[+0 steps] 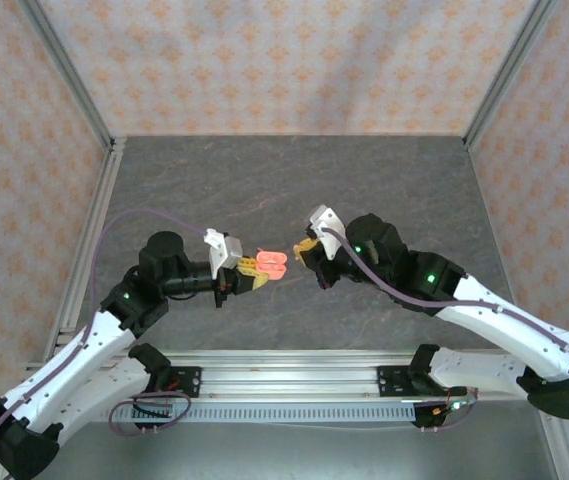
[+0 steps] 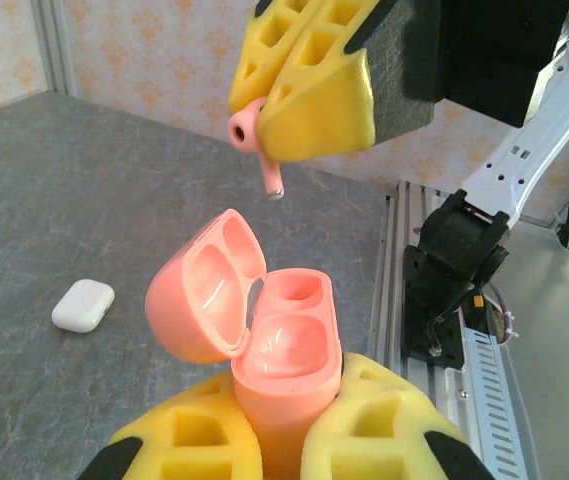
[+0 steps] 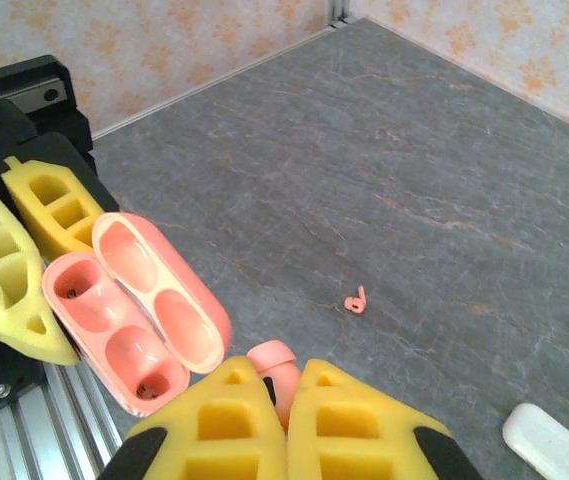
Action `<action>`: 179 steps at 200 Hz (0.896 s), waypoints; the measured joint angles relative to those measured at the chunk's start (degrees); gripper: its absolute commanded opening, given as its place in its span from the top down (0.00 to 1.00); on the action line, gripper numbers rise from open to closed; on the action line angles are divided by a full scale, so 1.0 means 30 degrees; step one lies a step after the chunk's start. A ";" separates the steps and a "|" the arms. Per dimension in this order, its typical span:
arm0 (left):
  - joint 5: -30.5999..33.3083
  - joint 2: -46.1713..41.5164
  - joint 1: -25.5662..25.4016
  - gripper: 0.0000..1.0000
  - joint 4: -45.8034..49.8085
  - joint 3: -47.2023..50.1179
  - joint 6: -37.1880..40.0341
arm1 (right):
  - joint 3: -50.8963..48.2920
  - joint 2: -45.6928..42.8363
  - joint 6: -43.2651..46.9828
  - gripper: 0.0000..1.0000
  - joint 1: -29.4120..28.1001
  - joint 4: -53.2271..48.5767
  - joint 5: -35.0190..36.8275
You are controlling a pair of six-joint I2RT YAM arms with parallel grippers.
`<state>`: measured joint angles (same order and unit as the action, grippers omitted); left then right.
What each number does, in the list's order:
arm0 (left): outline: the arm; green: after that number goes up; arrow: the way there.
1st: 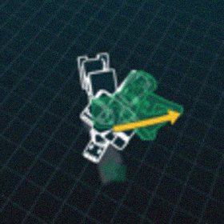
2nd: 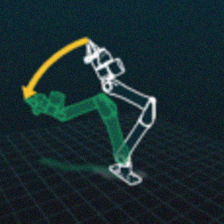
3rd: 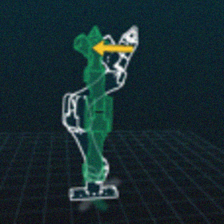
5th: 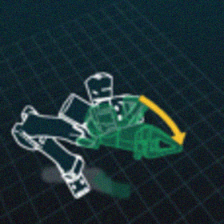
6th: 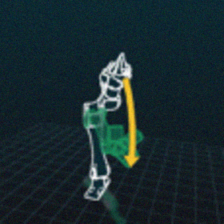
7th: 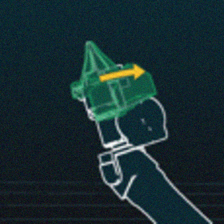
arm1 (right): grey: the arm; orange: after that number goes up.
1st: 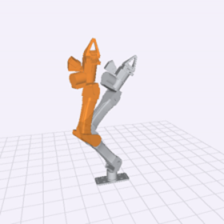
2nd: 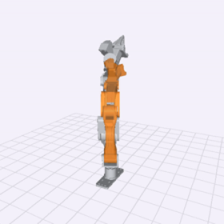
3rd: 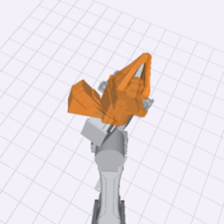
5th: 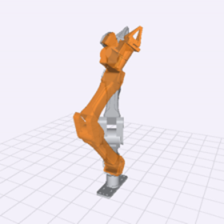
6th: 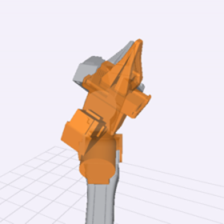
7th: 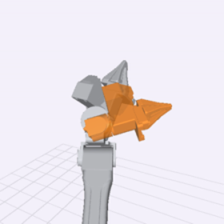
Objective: Insert wireless bluetooth earbuds into charging case
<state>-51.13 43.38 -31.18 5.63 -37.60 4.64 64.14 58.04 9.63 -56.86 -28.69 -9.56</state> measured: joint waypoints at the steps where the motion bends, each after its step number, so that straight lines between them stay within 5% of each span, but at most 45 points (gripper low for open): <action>1: -0.0007 0.0007 -0.0015 1.00 0.0000 0.0000 0.0000 | 0.0000 0.0007 0.0036 1.00 0.0000 0.0015 -0.0007; 179: -0.0328 0.1843 -0.0619 1.00 -0.0211 -0.1144 0.0342 | -0.0481 0.0240 0.2324 1.00 0.0000 0.0925 -0.1698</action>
<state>-52.12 48.90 -33.04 4.99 -41.04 5.67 62.70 58.76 16.60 -56.86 -25.91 -14.66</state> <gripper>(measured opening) 0.092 0.064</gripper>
